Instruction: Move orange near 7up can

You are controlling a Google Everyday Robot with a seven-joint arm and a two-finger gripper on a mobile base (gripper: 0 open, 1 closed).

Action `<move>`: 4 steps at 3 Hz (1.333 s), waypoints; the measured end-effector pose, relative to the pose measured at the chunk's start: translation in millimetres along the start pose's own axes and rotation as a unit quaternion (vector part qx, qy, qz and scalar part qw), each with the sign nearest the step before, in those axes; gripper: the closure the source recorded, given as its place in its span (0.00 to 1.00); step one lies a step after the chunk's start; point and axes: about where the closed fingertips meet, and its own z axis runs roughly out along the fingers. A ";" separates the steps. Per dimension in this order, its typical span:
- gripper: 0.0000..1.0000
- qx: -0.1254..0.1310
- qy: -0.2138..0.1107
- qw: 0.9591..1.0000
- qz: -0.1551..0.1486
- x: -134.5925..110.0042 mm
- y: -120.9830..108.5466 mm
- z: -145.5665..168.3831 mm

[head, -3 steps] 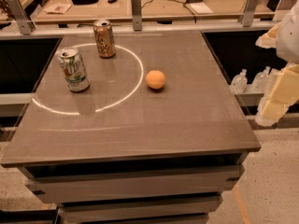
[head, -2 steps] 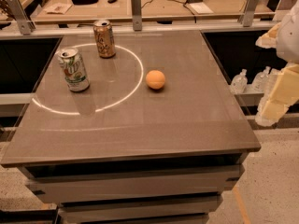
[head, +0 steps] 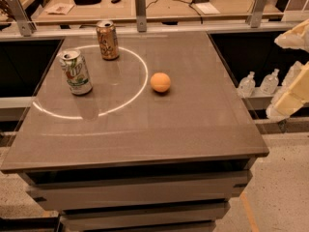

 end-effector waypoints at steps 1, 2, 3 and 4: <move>0.00 -0.008 -0.072 0.997 0.039 -0.6 -1.9 -0.9; 0.00 0.012 -0.139 0.989 0.050 -6.6 7.7 -5.1; 0.00 0.029 -0.186 0.980 0.059 -7.1 17.1 6.3; 0.00 0.021 -0.220 0.972 0.085 -3.3 27.3 24.8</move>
Offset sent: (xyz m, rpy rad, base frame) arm -0.0116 0.0074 -0.0002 0.4365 -0.2352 -0.0869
